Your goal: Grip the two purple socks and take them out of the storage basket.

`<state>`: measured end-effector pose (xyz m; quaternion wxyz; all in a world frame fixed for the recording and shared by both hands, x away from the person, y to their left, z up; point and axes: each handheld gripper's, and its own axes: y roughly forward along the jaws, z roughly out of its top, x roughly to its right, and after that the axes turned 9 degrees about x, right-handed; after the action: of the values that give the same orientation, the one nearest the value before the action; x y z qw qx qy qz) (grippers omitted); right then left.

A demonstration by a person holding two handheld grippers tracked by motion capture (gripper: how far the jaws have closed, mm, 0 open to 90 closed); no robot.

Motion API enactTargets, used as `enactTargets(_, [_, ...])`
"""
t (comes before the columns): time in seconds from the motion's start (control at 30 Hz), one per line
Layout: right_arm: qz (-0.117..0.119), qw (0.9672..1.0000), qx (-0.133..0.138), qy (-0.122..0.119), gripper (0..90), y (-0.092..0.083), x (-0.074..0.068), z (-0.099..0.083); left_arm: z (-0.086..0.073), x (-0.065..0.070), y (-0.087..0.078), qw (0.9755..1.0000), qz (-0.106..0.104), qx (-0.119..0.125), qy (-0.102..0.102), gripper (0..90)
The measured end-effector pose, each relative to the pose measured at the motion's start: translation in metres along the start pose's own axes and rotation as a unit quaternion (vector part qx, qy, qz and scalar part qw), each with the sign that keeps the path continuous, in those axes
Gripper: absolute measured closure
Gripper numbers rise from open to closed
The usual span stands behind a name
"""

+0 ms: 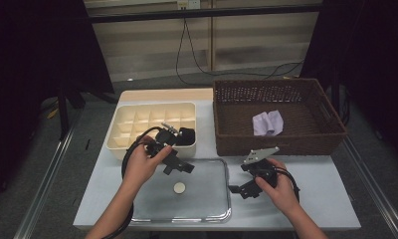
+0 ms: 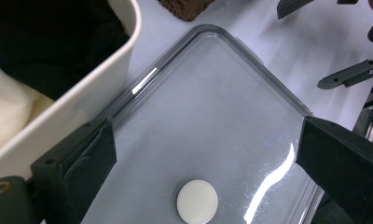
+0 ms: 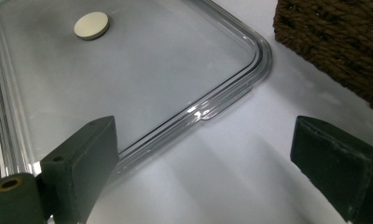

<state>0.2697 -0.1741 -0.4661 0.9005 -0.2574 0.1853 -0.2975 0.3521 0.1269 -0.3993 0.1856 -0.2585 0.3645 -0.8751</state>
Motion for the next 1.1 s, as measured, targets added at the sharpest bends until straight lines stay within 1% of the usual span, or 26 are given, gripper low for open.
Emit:
enactTargets(0.03, [0.0,1.0,0.0,-0.002,7.3,0.0,0.0,0.0,-0.001,0.001,0.0,1.0,-0.002,-0.001,0.005,4.6])
enactTargets(0.07, [-0.001,1.0,-0.002,-0.002,7.3,0.0,0.0,0.0,-0.002,0.002,0.001,1.0,-0.002,0.004,0.009,4.5])
enactTargets(0.1, [0.0,1.0,-0.003,-0.002,7.3,0.0,-0.001,0.0,-0.002,0.003,0.002,1.0,-0.002,0.001,0.008,4.6])
enactTargets(0.17, [-0.002,1.0,-0.003,-0.002,7.3,0.0,-0.001,0.0,-0.003,0.005,0.003,0.9999,-0.004,0.003,0.013,4.7])
enactTargets(0.3, [-0.001,1.0,-0.005,-0.007,7.0,0.001,-0.001,-0.001,-0.007,0.01,0.007,0.9998,-0.012,0.005,0.017,4.7])
enactTargets(0.33, [0.0,1.0,-0.006,-0.008,7.0,0.001,-0.002,0.0,-0.007,0.01,0.008,0.9997,-0.014,0.001,0.018,4.7])
enactTargets(0.37, [-0.001,1.0,-0.006,-0.008,7.0,0.001,-0.002,0.0,-0.008,0.01,0.009,0.9998,-0.012,-0.003,0.016,4.8])
enactTargets(0.47, [0.002,1.0,-0.005,-0.008,6.8,0.001,-0.002,0.0,-0.01,0.01,0.012,0.9998,-0.013,-0.003,0.016,4.8])
enactTargets(0.5, [-0.002,0.9999,-0.008,-0.012,6.8,0.0,-0.002,0.0,-0.011,0.01,0.014,0.9998,-0.013,0.001,0.016,4.8])
enactTargets(0.57, [0.0,0.9999,-0.005,-0.009,6.8,-0.001,-0.001,0.0,-0.013,0.01,0.014,0.9997,-0.015,-0.003,0.02,4.8])
enactTargets(0.6, [0.0,1.0,-0.006,-0.008,6.8,-0.001,-0.001,0.0,-0.015,0.01,0.015,0.9997,-0.017,0.003,0.018,4.8])
enactTargets(0.63, [-0.001,0.9999,-0.007,-0.008,6.8,-0.002,-0.002,0.0,-0.015,0.01,0.014,0.9995,-0.019,0.0,0.023,4.8])
enactTargets(0.67, [0.001,0.9999,-0.007,-0.01,6.8,-0.002,-0.001,0.0,-0.016,0.011,0.014,0.9995,-0.02,0.003,0.024,4.7])
enactTargets(0.73, [0.003,0.9999,-0.006,-0.01,6.8,-0.003,-0.002,0.001,-0.017,0.012,0.014,0.9993,-0.023,-0.001,0.03,4.7])
enactTargets(0.77, [0.0,0.9999,-0.008,-0.01,6.8,-0.004,-0.002,0.002,-0.018,0.012,0.015,0.9992,-0.025,0.004,0.029,4.6])
enactTargets(0.83, [0.002,0.9998,-0.009,-0.016,6.8,-0.007,-0.002,0.003,-0.019,0.012,0.015,0.9988,-0.035,0.002,0.035,4.7])
enactTargets(0.9, [0.001,0.9998,-0.008,-0.016,6.7,-0.01,-0.001,0.005,-0.02,0.01,0.014,0.9988,-0.036,0.005,0.034,4.6])
enactTargets(0.93, [0.001,0.9999,-0.005,-0.014,6.8,-0.011,0.0,0.005,-0.021,0.01,0.015,0.999,-0.033,0.01,0.027,4.6])
enactTargets(0.97, [0.0,0.9999,-0.007,-0.015,6.8,-0.012,0.0,0.006,-0.022,0.009,0.015,0.9989,-0.035,0.007,0.03,4.6])
enactTargets(1.03, [0.0,0.9999,-0.008,-0.015,6.8,-0.012,0.001,0.006,-0.023,0.008,0.015,0.9991,-0.033,0.002,0.027,4.6])
enactTargets(1.1, [0.001,0.9999,-0.01,-0.013,6.8,-0.012,0.0,0.006,-0.024,0.009,0.016,0.999,-0.035,-0.001,0.029,4.6])
